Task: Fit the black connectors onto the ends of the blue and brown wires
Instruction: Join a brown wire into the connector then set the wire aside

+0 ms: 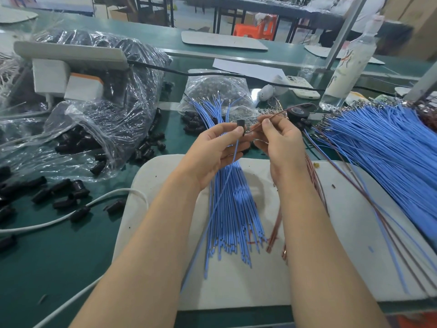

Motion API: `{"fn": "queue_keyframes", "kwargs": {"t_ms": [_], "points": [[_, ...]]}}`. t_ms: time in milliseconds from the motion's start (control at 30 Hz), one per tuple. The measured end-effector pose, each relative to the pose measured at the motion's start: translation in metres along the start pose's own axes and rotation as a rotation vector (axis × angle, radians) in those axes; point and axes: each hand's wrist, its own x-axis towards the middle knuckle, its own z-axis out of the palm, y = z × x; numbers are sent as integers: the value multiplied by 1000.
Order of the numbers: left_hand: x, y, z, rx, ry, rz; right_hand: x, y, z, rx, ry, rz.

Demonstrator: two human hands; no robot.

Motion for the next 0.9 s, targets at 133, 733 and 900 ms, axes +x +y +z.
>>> {"fn": "queue_keyframes", "kwargs": {"t_ms": [133,733,900], "points": [[-1,-1,2,10,-7,10,-2,-1,2,38,-19,9],[3,-7,6,458,297,224,-4,-2,8,-30,186,-187],[5,-13,4,773,335,391,-4,0,8,-160,181,-257]]}}
